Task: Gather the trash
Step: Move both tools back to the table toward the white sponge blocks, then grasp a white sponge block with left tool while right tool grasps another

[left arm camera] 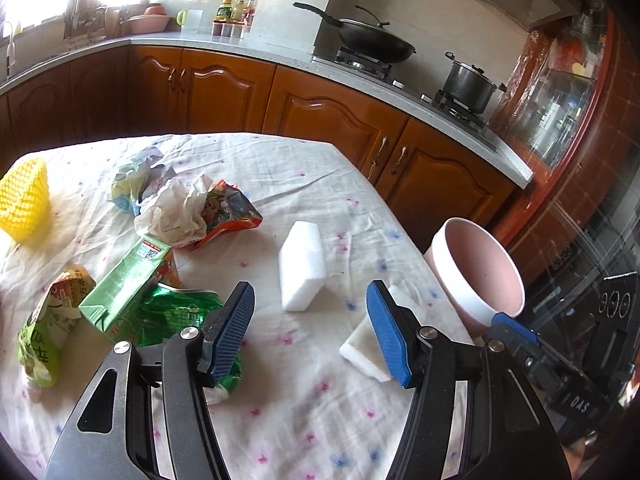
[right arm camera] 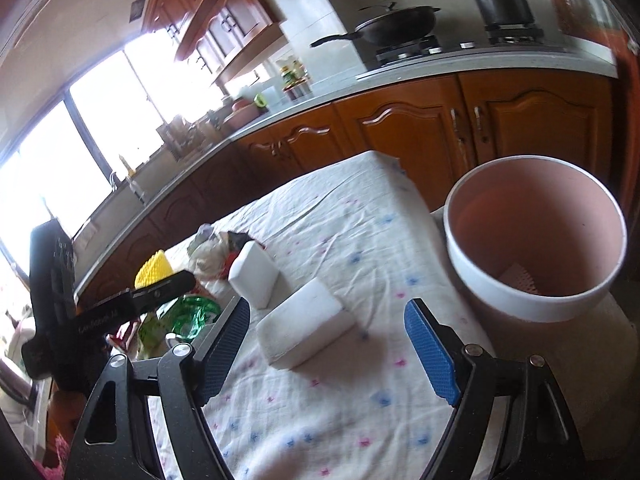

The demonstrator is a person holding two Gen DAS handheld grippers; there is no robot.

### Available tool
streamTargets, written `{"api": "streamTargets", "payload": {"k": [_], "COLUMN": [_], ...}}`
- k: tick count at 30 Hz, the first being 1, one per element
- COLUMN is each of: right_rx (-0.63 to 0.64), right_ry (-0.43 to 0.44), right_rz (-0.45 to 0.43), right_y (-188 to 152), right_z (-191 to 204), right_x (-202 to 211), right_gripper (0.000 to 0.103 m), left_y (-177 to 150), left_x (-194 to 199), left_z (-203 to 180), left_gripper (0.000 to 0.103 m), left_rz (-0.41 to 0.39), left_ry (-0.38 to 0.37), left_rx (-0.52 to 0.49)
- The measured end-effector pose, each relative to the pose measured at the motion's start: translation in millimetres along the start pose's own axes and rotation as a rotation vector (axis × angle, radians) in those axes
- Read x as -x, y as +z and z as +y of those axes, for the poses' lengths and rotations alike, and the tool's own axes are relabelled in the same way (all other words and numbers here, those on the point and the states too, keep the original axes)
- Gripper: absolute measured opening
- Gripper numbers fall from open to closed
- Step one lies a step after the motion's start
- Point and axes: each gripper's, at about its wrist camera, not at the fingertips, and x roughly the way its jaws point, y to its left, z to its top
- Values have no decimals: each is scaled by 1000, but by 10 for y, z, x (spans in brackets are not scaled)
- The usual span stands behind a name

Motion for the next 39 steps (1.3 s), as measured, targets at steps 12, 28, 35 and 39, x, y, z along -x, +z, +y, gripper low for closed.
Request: {"api": "streamTargets", "payload": {"k": [12,28,35,39], "right_rx": [6,-35,-23,-13], "right_ry": [29,14,20,22], "right_rz": [87,169,130,101], "right_y": [-75,-54,-25,10], "right_z": [71,-71,-52,-22], "right_x": [-324,-752,-631,-525], "right_gripper": [81,23,10,9], "left_y": [114,231,230,272], "left_x": [-282,-824,-705,-565], "left_z": [44,26,17,-53], "left_gripper": [59,25,19,19], "left_rz": [63,174,151,120], "left_ry": [6,5,-13,-31], "left_rx": [-4,-38,-39,-50]}}
